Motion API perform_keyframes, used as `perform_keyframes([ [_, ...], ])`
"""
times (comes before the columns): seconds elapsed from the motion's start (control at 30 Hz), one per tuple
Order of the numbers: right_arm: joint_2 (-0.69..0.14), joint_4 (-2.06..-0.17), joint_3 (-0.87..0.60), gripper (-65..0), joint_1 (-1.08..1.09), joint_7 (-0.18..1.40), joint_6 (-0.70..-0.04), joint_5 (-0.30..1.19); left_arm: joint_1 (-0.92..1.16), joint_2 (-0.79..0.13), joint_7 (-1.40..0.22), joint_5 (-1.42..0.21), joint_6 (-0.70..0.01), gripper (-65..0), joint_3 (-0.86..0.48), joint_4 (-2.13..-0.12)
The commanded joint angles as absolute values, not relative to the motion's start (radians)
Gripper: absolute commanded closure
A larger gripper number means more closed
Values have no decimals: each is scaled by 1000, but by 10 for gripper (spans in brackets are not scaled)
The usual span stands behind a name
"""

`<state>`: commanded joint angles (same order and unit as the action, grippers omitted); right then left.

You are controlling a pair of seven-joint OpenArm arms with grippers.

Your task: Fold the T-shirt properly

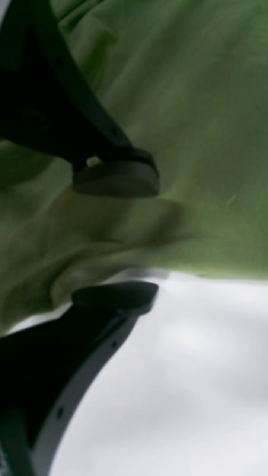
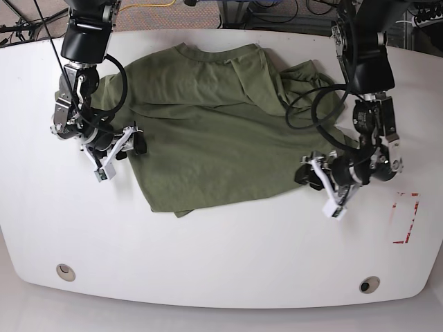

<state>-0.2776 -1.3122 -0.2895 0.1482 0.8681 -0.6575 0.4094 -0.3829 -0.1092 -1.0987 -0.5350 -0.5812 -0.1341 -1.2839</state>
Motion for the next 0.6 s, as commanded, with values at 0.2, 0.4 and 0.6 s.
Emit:
perform_keyframes([
  [0.2,-273,-1310,-288,-340,147,868,-656,408,-401,-109,-1079,-491,-571,-290,-80,-1232],
  [0.4,-263,-1306,-284,-342,142,873,-658,407,-421,-122,-1033,-441,-538,-286,-12,-1141],
  [0.6,-262,-1302,-286,-342,144,874,-659,405,-436,-151,-1022,-457,-518,-303,-27,-1068],
])
